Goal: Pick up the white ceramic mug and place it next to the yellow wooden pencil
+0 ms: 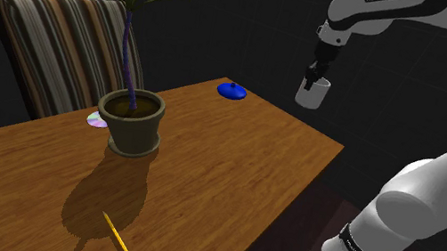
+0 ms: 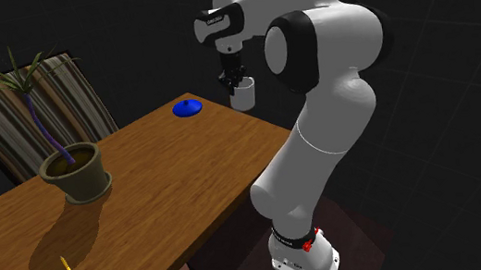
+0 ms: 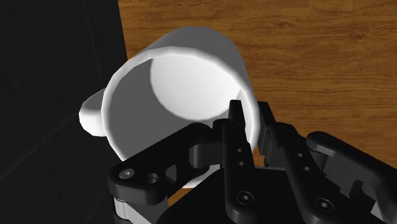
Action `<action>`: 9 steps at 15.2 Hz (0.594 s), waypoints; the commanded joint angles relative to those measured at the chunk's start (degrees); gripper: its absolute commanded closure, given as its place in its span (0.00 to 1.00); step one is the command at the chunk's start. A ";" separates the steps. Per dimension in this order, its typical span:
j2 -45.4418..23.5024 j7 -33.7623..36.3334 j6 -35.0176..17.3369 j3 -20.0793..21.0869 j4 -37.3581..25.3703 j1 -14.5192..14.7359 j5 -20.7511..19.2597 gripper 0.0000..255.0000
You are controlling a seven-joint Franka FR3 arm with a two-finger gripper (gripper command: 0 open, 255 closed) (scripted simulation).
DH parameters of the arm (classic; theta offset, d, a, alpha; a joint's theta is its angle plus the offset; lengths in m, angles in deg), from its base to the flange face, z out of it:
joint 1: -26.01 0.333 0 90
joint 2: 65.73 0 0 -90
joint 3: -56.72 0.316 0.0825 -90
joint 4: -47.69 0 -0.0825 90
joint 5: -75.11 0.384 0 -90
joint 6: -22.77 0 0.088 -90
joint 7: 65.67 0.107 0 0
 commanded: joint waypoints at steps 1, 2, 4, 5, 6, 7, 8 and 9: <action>0.22 -0.03 1.61 0.09 -1.40 0.01 0.00 1.00; 0.28 -0.02 2.38 0.15 -2.11 0.03 0.02 1.00; 0.92 1.46 2.95 1.23 -1.99 0.51 0.15 1.00; 1.46 2.93 2.95 2.26 -1.40 0.98 0.30 1.00; 1.93 4.39 2.95 3.30 -0.87 1.46 0.48 1.00; 2.34 5.83 2.94 4.34 -0.41 1.95 0.70 1.00; 2.68 7.27 2.94 5.37 -0.01 2.46 0.95 1.00; 2.96 8.70 2.93 6.39 0.33 2.98 1.22 1.00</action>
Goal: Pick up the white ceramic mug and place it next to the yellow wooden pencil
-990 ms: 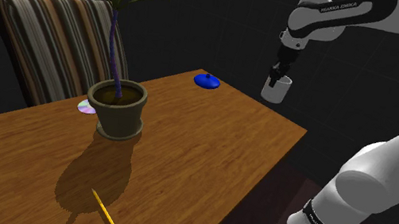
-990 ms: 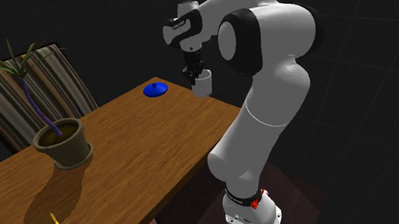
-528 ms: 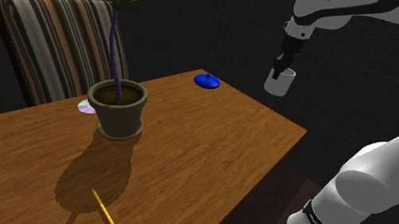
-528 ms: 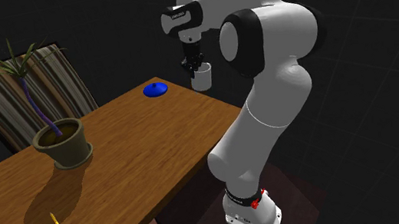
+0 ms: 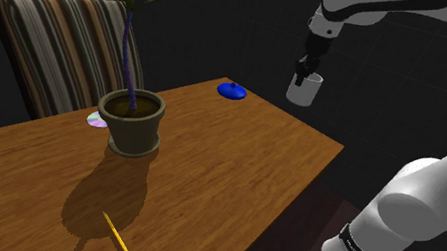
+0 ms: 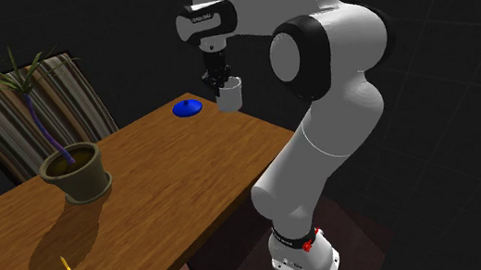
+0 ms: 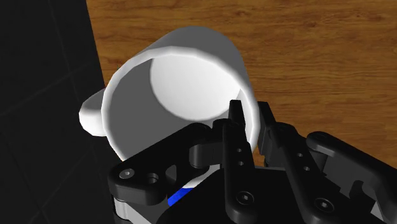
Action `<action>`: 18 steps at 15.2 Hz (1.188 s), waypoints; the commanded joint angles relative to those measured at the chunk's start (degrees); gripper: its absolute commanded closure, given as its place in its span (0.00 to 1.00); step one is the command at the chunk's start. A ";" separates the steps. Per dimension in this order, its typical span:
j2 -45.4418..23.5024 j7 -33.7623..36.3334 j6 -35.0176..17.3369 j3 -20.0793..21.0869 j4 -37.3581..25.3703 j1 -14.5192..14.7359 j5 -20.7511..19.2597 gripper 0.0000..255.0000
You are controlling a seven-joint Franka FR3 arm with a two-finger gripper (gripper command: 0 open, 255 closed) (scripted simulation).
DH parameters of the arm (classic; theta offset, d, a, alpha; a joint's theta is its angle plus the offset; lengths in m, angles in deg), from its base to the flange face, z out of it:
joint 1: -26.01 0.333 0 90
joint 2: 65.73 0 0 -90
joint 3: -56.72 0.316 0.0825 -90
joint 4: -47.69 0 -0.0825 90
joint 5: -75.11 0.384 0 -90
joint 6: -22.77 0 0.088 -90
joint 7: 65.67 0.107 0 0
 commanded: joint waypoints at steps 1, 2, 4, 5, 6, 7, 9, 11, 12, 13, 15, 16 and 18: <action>0.57 3.04 -0.42 2.11 1.06 1.04 0.53 1.00; 0.72 4.45 -0.44 3.13 1.27 1.57 0.85 1.00; 0.82 7.25 -0.48 5.16 1.50 2.65 1.51 1.00; 0.78 8.64 -0.51 6.17 1.52 3.20 1.85 1.00; 0.68 10.03 -0.54 7.17 1.47 3.74 2.20 1.00; 0.51 11.41 -0.57 8.18 1.36 4.29 2.55 1.00; -0.01 14.16 -0.64 10.14 0.95 5.40 3.23 1.00; -0.78 16.90 -0.72 12.09 0.28 6.50 3.88 1.00; -1.25 18.26 -0.76 13.04 -0.15 7.05 4.18 1.00; -1.78 19.62 -0.80 14.00 -0.65 7.58 4.46 1.00; -3.02 22.34 -0.86 15.88 -1.83 8.64 4.96 1.00; -3.72 23.69 -0.88 16.81 -2.52 9.15 5.17 1.00; -5.29 26.41 -0.90 18.65 -4.09 10.16 5.50 1.00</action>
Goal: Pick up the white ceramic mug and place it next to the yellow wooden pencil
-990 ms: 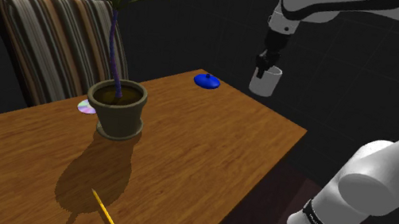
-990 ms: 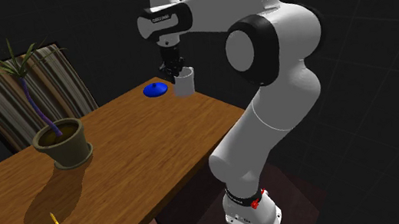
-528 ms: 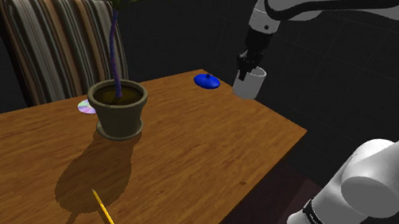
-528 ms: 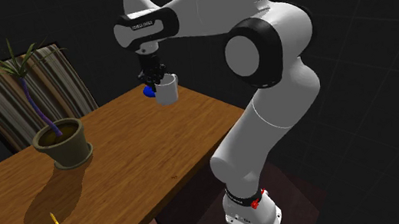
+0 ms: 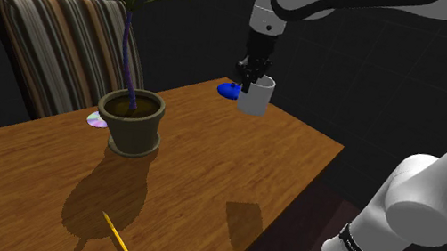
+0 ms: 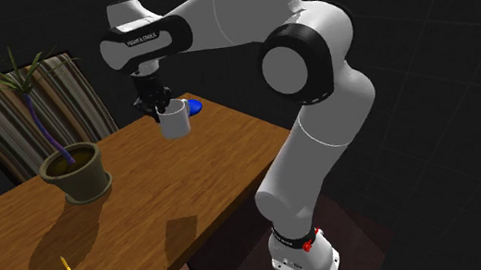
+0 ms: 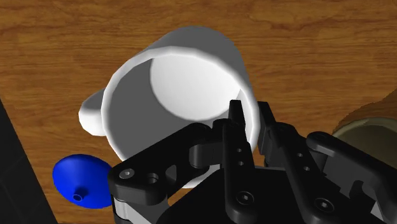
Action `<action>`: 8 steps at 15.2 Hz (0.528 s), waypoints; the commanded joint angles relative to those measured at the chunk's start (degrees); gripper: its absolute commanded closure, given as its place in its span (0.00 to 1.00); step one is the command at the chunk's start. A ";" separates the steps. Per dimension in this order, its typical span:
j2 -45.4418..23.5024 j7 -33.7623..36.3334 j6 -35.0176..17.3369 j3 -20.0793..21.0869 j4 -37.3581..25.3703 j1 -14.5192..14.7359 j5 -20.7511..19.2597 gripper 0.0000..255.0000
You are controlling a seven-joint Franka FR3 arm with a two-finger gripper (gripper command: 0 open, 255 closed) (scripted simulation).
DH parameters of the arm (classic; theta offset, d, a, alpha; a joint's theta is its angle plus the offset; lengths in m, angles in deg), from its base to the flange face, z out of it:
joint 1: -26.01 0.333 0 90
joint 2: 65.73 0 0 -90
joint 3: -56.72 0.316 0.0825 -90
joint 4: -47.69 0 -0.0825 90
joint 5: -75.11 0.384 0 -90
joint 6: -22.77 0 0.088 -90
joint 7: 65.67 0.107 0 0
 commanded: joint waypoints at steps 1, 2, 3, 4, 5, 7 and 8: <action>-1.58 2.93 -0.15 1.92 -1.50 1.07 0.32 1.00; -2.50 4.29 -0.13 2.80 -2.44 1.57 0.39 1.00; -3.47 5.66 -0.10 3.67 -3.45 2.06 0.43 1.00; -4.50 7.02 -0.06 4.52 -4.53 2.56 0.42 1.00; -5.57 8.39 0.01 5.39 -5.68 3.03 0.38 1.00; -7.88 11.13 0.20 7.03 -8.17 4.01 0.14 1.00; -9.12 12.50 0.33 7.84 -9.52 4.50 -0.05 1.00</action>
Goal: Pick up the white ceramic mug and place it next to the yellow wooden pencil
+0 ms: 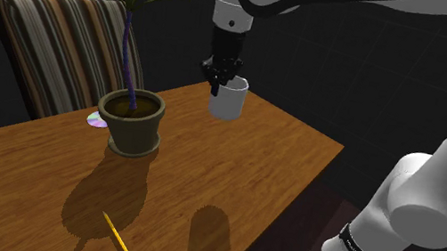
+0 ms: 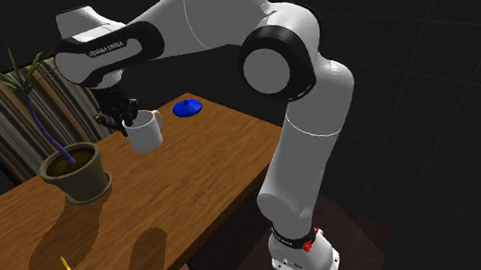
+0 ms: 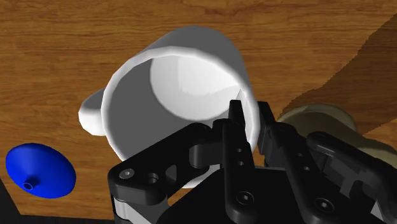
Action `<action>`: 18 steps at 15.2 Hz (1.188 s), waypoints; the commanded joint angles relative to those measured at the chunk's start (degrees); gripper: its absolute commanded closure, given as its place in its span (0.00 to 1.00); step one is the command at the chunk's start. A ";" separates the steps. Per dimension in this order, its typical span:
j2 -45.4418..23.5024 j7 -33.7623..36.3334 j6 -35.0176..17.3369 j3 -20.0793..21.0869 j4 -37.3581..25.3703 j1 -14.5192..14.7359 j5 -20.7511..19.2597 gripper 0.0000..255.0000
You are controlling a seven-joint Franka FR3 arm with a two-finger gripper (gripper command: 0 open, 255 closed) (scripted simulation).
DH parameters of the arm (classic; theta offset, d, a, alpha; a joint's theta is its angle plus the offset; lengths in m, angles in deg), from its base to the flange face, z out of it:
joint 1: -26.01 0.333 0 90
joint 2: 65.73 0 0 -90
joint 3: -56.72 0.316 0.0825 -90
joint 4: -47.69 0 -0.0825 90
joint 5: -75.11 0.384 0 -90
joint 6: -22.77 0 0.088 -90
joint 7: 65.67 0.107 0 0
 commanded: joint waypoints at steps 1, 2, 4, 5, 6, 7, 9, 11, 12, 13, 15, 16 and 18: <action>-2.53 2.75 -0.23 1.56 -2.29 0.96 -0.41 1.00; -3.86 4.13 -0.04 2.32 -3.78 1.47 -0.70 1.00; -6.70 6.89 0.44 3.77 -6.99 2.56 -1.43 1.00; -8.20 8.27 0.74 4.45 -8.72 3.14 -1.86 1.00; -9.75 9.65 1.09 5.12 -10.53 3.74 -2.35 1.00; -11.36 11.01 1.48 5.74 -12.43 4.38 -2.89 1.00; -14.75 13.71 2.41 6.88 -16.52 5.78 -4.10 1.00; -18.39 16.34 3.59 7.85 -21.04 7.38 -5.48 1.00; -20.30 17.62 4.27 8.28 -23.48 8.25 -6.22 1.00; -22.29 18.86 5.04 8.67 -26.06 9.18 -7.00 1.00; -26.49 21.21 6.82 9.24 -31.70 11.28 -8.61 1.00; -28.73 22.31 7.87 9.45 -34.80 12.44 -9.45 1.00; -33.56 24.30 10.32 9.67 -41.77 15.04 -11.17 1.00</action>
